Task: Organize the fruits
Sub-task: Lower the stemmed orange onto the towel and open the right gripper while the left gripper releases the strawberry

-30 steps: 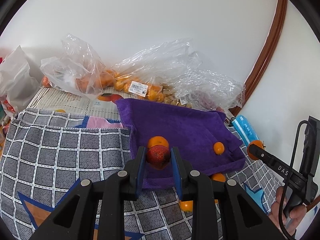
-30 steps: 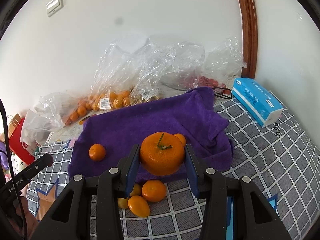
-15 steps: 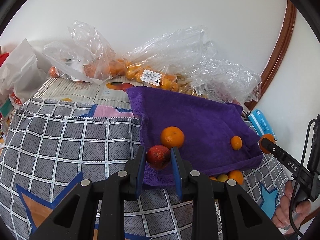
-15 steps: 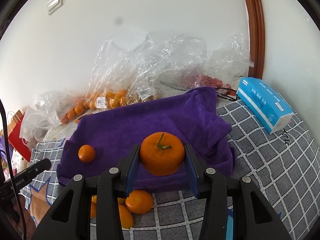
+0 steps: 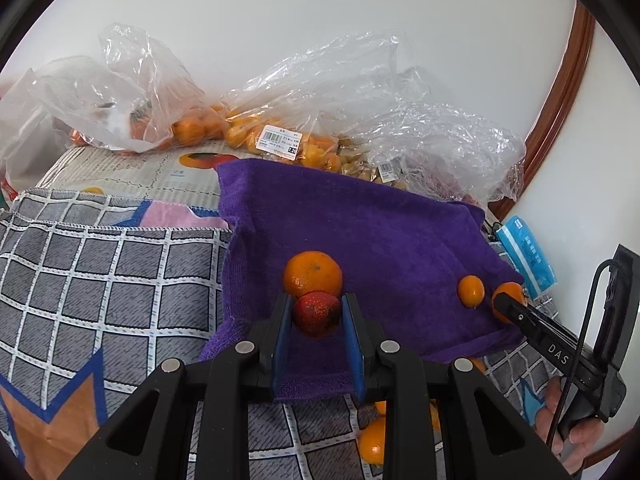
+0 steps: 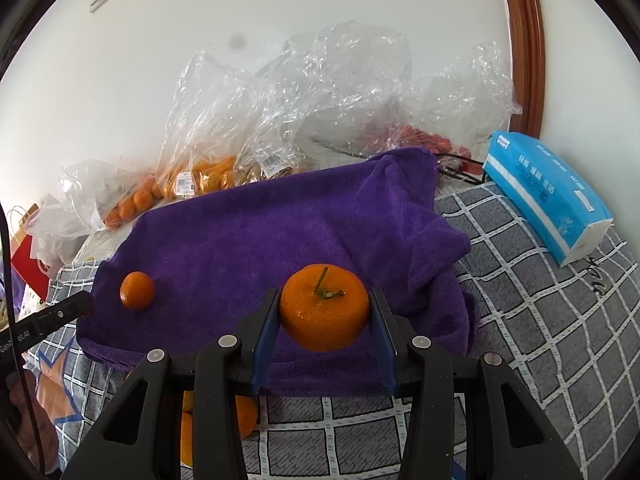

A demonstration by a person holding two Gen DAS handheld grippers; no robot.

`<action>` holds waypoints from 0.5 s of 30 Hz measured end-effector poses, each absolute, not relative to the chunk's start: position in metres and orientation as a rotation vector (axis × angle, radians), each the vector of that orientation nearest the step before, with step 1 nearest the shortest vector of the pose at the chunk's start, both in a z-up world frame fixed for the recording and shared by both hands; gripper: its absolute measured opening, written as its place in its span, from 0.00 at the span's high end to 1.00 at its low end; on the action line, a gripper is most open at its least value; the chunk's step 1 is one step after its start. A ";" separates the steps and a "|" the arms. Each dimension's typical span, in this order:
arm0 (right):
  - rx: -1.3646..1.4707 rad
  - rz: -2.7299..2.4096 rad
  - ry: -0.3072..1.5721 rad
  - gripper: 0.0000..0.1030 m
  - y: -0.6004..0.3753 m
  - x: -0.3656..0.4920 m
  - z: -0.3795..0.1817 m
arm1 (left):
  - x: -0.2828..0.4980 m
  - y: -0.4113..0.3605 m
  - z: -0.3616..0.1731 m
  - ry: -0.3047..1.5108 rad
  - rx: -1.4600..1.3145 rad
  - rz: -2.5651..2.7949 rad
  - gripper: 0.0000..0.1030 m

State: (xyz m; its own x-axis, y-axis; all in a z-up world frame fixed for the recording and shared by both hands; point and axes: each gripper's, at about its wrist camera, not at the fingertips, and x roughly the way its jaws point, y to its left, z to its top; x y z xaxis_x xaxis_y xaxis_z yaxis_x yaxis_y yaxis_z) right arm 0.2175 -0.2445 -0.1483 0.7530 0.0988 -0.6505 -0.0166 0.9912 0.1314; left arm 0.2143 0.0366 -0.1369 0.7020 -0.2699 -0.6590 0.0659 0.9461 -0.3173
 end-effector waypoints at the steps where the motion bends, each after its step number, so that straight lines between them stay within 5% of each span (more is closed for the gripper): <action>1: 0.116 0.065 0.720 0.58 -0.243 0.218 -0.151 | 0.215 0.036 -0.140 0.772 -0.280 -0.186 0.77; 15: 0.047 0.055 0.715 0.58 -0.231 0.217 -0.164 | 0.217 0.035 -0.150 0.782 -0.282 -0.204 0.77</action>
State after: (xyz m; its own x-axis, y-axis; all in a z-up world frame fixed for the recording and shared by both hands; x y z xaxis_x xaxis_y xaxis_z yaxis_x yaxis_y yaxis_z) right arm 0.2173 -0.2312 -0.1637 0.7534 0.0670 -0.6541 -0.0346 0.9975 0.0623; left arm 0.2172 0.0346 -0.1497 0.6927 -0.2837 -0.6631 0.0760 0.9430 -0.3241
